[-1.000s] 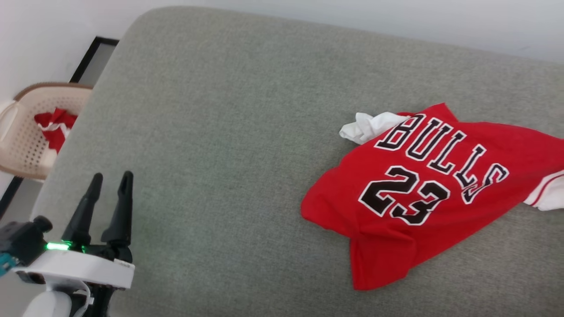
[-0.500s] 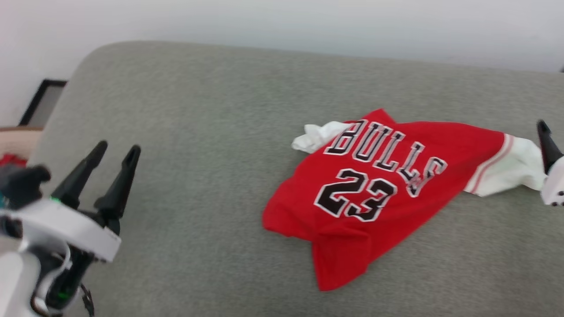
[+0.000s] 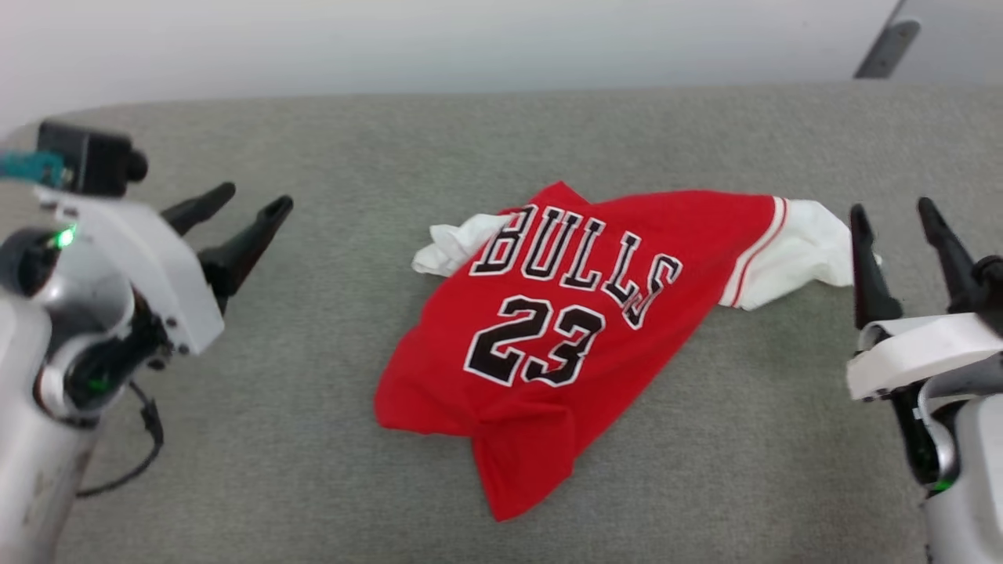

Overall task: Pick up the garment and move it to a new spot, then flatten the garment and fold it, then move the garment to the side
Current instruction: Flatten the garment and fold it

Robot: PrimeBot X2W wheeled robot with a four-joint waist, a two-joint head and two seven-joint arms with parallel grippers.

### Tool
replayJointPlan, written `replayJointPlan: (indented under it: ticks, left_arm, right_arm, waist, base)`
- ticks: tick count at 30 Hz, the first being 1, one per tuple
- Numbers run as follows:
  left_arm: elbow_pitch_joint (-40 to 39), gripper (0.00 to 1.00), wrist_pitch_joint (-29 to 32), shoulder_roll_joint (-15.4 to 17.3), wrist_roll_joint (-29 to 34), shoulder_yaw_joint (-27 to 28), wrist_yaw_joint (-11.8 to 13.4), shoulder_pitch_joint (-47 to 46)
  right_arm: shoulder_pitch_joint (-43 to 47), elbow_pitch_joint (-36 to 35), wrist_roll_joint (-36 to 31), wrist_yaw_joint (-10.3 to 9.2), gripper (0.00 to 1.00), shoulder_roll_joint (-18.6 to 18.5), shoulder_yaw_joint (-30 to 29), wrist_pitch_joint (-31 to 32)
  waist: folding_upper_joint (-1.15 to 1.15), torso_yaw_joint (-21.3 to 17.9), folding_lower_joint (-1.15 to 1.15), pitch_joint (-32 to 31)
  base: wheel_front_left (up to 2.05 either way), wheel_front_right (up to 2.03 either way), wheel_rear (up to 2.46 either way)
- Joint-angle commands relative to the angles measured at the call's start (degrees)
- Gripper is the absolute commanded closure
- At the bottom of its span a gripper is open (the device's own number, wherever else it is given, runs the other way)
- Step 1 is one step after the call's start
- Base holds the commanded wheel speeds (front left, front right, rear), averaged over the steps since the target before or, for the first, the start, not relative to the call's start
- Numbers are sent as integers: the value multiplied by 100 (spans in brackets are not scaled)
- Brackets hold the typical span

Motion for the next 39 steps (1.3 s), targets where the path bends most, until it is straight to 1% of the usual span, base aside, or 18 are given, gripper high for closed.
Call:
replayJointPlan:
  ticks: [1, 5, 9, 13, 15, 18, 24, 30, 31, 32, 36, 39]
  left_arm:
    - [108, 0, 175, -39, -77, -69, -21, -187]
    - [444, 0, 798, -84, -127, -390, -22, -717]
    - [767, 0, 1198, -184, -151, -666, -22, -1141]
    - [1086, 0, 1442, -275, -184, -881, -22, -1445]
    - [1162, 0, 1561, -256, -84, -1047, -22, -1578]
    - [1244, 0, 1699, -299, -158, -1211, -22, -1683]
    - [1385, 0, 1904, -346, -211, -1398, -22, -1819]
    - [1543, 0, 1979, -479, -215, -1547, -21, -1745]
    - [1582, 53, 2012, -497, -236, -1573, -21, -1730]
    - [1612, 100, 2057, -502, -243, -1612, -21, -1713]
    - [1609, 100, 2050, -562, -323, -1641, -22, -1679]
    - [1547, 100, 1966, -509, -353, -1612, -22, -1712]
  right_arm:
    - [57, -65, -10, -8, 0, 88, 10, -68]
    - [100, -194, -88, -8, 0, 319, 13, -182]
    - [29, -224, -117, -8, 0, 442, 25, -247]
    - [-58, -239, -101, -8, 0, 554, -6, -320]
    - [-84, -219, -128, -8, 0, 591, -8, -358]
    - [-144, -180, -120, -8, 0, 636, -3, -410]
    - [-208, -47, -162, -8, 0, 718, 23, -482]
    - [-324, 55, -185, -8, 0, 771, 34, -540]
    - [-328, 81, -193, -8, 0, 772, 36, -546]
    - [-339, 107, -192, -8, 0, 775, 36, -545]
    - [-368, 159, -211, -8, 0, 785, -15, -577]
    - [-324, 178, -255, -8, 0, 768, -85, -593]
  waist:
    - [0, -294, 0, 300]
    - [0, -512, 0, 591]
    - [0, -685, 0, 900]
    - [0, -809, 0, 1183]
    - [0, -855, 0, 1305]
    - [0, -907, 0, 1443]
    - [0, -930, 0, 1575]
    - [0, -906, 0, 1645]
    - [0, -903, 0, 1650]
    - [0, -898, 0, 1652]
    - [0, -836, 0, 1616]
    - [0, -754, 0, 1530]
  base:
    - [0, 0, 0]
    - [0, 0, 0]
    - [0, 0, 0]
    - [0, 0, 0]
    - [0, 0, 0]
    - [0, 0, 0]
    - [0, 0, 0]
    - [0, 0, 0]
    - [0, 0, 0]
    - [0, 0, 0]
    - [0, 0, 0]
    - [0, 0, 0]
